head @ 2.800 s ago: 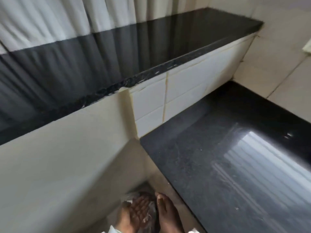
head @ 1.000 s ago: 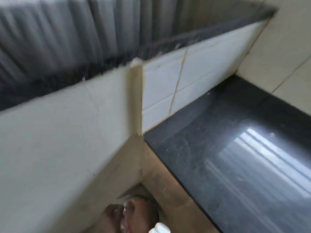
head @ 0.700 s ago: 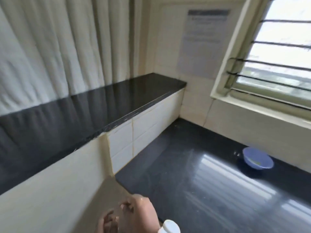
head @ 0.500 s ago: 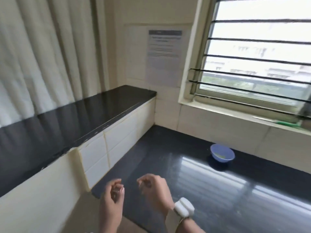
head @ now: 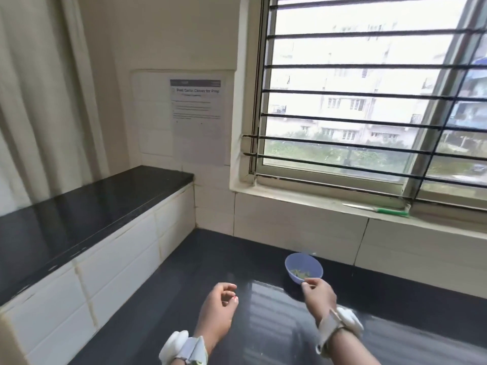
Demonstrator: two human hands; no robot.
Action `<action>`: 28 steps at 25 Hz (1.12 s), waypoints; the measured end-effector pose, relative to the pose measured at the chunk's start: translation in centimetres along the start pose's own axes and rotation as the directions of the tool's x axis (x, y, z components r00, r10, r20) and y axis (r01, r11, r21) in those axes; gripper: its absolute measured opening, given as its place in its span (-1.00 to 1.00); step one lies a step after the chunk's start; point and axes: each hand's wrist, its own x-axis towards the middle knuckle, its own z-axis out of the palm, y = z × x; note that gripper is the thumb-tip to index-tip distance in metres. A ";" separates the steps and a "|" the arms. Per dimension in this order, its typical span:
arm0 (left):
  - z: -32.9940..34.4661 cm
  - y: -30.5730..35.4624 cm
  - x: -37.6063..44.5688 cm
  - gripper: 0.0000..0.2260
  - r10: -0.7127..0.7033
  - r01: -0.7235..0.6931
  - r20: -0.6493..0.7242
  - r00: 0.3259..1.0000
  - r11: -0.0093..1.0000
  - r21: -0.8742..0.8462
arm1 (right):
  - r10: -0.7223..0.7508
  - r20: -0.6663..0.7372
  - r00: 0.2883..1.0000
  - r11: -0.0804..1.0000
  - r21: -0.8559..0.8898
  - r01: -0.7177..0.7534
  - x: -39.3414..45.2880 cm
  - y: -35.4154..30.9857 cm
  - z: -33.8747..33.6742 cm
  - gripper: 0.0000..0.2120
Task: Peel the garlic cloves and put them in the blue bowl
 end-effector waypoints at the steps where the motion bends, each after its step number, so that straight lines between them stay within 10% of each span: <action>1: 1.3 0.2 1.0 -0.84 -0.025 0.024 0.043 0.999 1.000 0.019 | 0.055 -0.046 0.997 0.998 0.016 -0.054 1.8 0.5 -0.7 -0.78; 14: 13.2 7.1 10.7 -0.75 -0.339 0.389 0.280 0.898 0.909 -0.146 | 0.129 0.127 0.984 0.989 -0.094 -0.117 14.8 2.4 0.7 -0.75; 28: 5.4 -2.6 13.3 -0.69 -0.449 0.286 -0.236 0.862 0.815 -0.504 | -0.022 0.276 0.961 0.999 0.039 0.012 7.4 -6.2 13.5 -0.77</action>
